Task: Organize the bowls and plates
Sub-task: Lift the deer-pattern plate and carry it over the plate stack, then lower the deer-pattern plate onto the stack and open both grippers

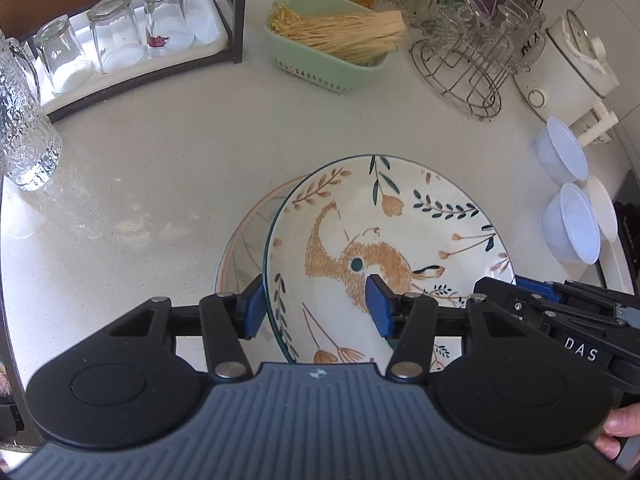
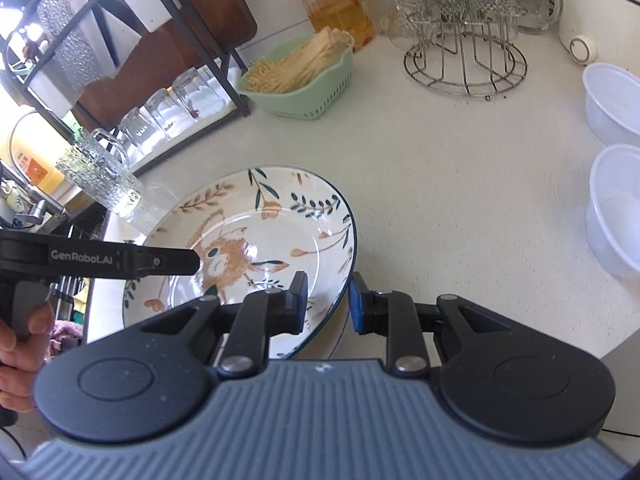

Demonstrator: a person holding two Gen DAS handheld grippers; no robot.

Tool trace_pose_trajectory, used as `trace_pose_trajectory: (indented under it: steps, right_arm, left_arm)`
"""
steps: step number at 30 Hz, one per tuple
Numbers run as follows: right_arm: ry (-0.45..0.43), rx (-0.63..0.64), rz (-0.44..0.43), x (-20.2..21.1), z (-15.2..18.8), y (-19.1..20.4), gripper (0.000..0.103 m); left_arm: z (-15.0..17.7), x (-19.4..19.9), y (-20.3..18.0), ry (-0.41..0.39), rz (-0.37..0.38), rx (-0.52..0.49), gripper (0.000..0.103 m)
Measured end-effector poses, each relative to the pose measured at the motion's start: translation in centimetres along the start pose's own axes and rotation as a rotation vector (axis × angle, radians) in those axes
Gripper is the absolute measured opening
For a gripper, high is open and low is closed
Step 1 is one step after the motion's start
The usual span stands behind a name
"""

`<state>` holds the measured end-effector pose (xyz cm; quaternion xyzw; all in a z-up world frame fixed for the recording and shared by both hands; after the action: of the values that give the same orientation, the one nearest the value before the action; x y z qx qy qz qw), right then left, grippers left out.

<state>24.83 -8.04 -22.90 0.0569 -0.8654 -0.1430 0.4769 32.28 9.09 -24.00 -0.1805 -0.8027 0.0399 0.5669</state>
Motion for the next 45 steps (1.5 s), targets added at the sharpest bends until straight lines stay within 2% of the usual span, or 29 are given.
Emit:
trace_pose_trajectory:
  steps: [10,24,27,31,34,36,39,45]
  right_arm:
    - [-0.002,0.007,0.000,-0.7,0.2,0.1,0.025]
    - [0.024,0.080,0.013,-1.9,-0.1,1.1,0.025]
    - [0.032,0.088,0.015,-2.2,-0.2,1.1,0.025]
    - [0.041,0.090,0.008,-2.6,-0.2,1.2,0.025]
    - [0.043,0.096,0.008,-2.7,-0.2,1.3,0.025]
    - [0.047,0.094,0.005,-2.9,-0.3,1.2,0.025]
    - [0.045,0.098,0.004,-3.0,-0.3,1.2,0.025]
    - [0.007,0.131,0.021,-2.5,-0.9,1.5,0.025]
  left_arm:
    - [0.6,-0.9,0.5,0.040,-0.037,-0.015,0.058]
    - [1.3,-1.0,2.1,0.063,-0.009,0.053,0.058]
    - [1.2,-0.9,2.4,0.061,0.004,0.077,0.058]
    - [1.0,-0.4,3.5,0.070,0.058,0.190,0.058]
    - [0.5,0.1,3.9,0.058,0.064,0.215,0.058]
    - [0.3,0.4,3.9,0.054,0.055,0.209,0.058]
    - [0.2,0.8,3.9,0.048,-0.013,0.167,0.058]
    - [0.4,1.3,3.8,0.041,0.008,0.163,0.058]
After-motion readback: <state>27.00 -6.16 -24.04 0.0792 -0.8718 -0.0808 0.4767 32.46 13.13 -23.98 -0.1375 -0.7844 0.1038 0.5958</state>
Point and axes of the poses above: each gripper's, at about its wrist camera, not at the fingertips, and x roughly against the way its jaws point, y to its left, z to its underside, the point moved 9 cm from there along -x, roughly the way its jaws point, and after that the axes turned 4 degrees about z, right-handed, at the moved point
